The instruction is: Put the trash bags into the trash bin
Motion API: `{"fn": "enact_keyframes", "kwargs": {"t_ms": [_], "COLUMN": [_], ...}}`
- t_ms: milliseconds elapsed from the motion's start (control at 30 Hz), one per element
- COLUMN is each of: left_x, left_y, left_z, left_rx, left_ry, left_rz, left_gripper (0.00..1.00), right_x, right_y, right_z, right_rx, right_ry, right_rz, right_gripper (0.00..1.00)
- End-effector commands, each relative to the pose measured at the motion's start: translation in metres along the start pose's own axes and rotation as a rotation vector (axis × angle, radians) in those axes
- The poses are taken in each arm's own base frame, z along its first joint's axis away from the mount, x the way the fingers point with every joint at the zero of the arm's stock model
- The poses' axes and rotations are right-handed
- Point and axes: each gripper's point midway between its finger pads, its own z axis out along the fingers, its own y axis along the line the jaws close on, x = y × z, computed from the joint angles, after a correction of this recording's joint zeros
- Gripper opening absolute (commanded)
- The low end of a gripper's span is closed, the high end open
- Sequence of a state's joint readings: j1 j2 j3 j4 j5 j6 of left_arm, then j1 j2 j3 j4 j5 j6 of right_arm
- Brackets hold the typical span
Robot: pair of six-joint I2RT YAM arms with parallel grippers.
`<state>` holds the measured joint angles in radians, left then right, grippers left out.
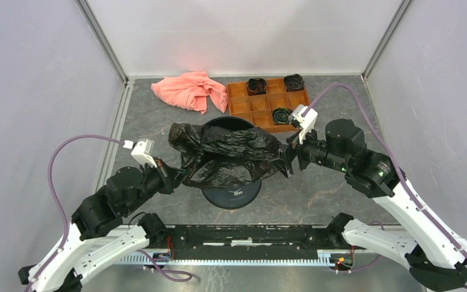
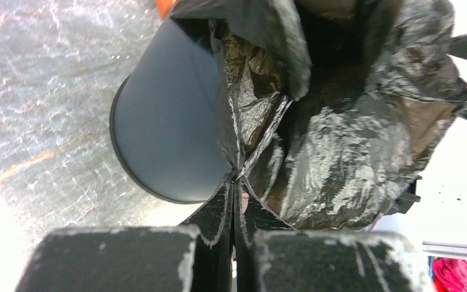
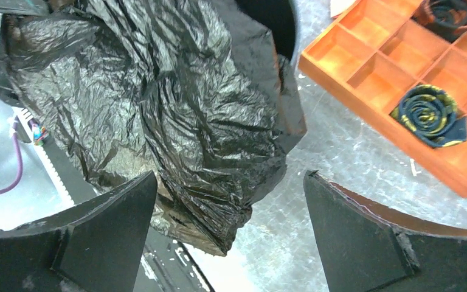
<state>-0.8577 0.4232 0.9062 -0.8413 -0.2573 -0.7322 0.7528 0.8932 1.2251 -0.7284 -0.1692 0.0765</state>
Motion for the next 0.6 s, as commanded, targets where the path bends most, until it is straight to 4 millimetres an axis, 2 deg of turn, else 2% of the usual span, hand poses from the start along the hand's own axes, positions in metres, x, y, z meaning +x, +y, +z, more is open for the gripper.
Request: {"fn": "enact_keyframes", "kwargs": {"t_ms": [0, 100, 167, 233, 300, 367, 400, 433, 500, 567], "left_x": [0.011, 0.019, 0.019, 0.023, 0.028, 0.034, 0.036, 0.037, 0.037, 0.035], "left_y": [0.016, 0.022, 0.029, 0.035, 0.037, 0.045, 0.048, 0.049, 0.048, 0.044], "left_z": [0.011, 0.024, 0.032, 0.044, 0.057, 0.066, 0.069, 0.069, 0.067, 0.061], "left_rx": [-0.054, -0.064, -0.087, -0.108, -0.104, -0.136, -0.151, -0.156, -0.139, -0.112], "left_ry": [-0.024, -0.040, -0.071, -0.097, -0.112, -0.121, -0.124, -0.125, -0.125, -0.126], "left_rz": [-0.090, -0.105, -0.114, -0.136, -0.151, -0.169, -0.180, -0.187, -0.190, -0.193], "left_gripper": [0.02, 0.02, 0.02, 0.02, 0.02, 0.02, 0.02, 0.02, 0.02, 0.02], "right_x": [-0.006, -0.002, 0.002, 0.007, 0.017, 0.030, 0.033, 0.029, 0.017, 0.007], "right_y": [0.018, 0.023, 0.013, -0.007, -0.038, -0.073, -0.080, -0.079, -0.059, -0.037], "right_z": [0.003, 0.012, 0.024, 0.035, 0.043, 0.040, 0.037, 0.035, 0.033, 0.027], "right_rx": [-0.091, -0.132, -0.089, 0.013, 0.182, 0.376, 0.417, 0.407, 0.283, 0.153], "right_ry": [-0.069, -0.095, -0.117, -0.139, -0.157, -0.148, -0.137, -0.133, -0.137, -0.135], "right_rz": [0.049, 0.030, 0.023, 0.047, 0.066, 0.056, 0.037, 0.005, -0.107, -0.200], "right_gripper": [0.96, 0.92, 0.89, 0.85, 0.83, 0.83, 0.84, 0.87, 0.94, 0.97]}}
